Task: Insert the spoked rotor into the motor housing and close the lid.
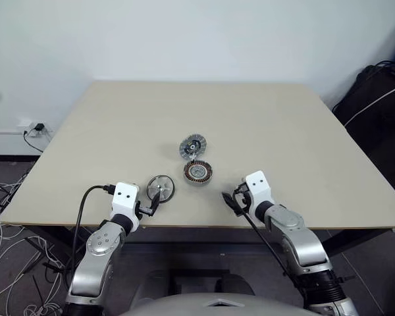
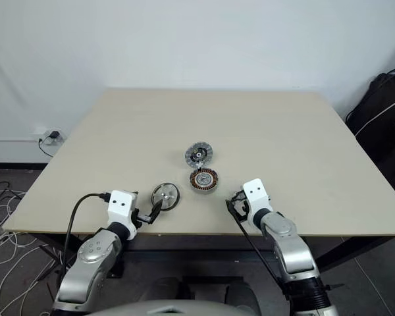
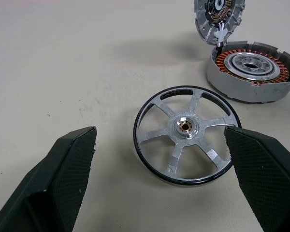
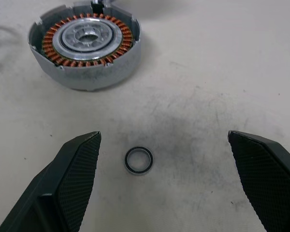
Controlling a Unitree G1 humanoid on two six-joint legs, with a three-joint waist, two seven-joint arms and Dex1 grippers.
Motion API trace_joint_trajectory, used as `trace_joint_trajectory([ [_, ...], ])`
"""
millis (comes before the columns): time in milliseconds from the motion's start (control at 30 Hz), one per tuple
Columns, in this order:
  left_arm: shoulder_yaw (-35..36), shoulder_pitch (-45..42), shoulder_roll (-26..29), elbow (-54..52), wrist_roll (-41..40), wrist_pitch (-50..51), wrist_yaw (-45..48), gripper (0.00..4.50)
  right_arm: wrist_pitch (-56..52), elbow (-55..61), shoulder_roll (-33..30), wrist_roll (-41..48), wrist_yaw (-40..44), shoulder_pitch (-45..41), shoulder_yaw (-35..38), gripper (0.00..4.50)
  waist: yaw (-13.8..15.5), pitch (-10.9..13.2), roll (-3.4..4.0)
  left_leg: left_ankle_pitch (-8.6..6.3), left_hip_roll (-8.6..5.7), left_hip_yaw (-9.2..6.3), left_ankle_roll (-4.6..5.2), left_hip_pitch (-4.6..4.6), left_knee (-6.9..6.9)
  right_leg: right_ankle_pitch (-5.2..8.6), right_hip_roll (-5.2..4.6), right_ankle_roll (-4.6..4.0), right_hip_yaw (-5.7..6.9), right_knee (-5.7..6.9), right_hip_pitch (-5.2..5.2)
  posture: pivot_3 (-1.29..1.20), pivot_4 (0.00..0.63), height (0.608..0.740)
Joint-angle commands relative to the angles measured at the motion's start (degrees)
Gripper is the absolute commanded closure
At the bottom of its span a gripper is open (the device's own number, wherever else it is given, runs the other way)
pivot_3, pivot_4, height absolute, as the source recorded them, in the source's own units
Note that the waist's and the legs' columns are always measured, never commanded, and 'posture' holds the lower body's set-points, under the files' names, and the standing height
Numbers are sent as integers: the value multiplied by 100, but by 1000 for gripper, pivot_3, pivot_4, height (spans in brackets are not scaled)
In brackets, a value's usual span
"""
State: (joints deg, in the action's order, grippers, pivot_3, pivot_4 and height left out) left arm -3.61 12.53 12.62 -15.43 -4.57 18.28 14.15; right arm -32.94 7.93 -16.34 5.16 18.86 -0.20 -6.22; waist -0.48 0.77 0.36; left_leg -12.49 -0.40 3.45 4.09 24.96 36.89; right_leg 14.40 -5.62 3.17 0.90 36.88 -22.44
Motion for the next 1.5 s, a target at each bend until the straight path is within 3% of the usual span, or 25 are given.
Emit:
trace_joint_trajectory([
  [33,-23,-53,-9,-95,63,-70,-24,32,154,33,-2,-20,-6,-70,54,16,0,0,0,0,0,0,0,0,0,0,0,0,0,0,0,0,0,740],
  [933,-23,-60,0,-77,72,-72,-58,32,835,-936,278,-134,-81,-361,30,16,-5,0,0,0,0,0,0,-1,1,0,3,0,-1,2,0,0,0,740],
  [1367,-34,-85,-18,-37,78,-81,-71,32,667,-1294,467,-121,-75,-357,53,16,-8,-2,1,0,0,0,0,-3,1,-1,2,0,-2,3,1,0,0,740],
  [1500,-29,-82,-18,-36,76,-78,-72,0,478,-1038,433,-116,-68,-195,47,916,-1,-3,1,0,0,0,0,-3,1,-1,1,0,-2,4,2,0,0,740],
])
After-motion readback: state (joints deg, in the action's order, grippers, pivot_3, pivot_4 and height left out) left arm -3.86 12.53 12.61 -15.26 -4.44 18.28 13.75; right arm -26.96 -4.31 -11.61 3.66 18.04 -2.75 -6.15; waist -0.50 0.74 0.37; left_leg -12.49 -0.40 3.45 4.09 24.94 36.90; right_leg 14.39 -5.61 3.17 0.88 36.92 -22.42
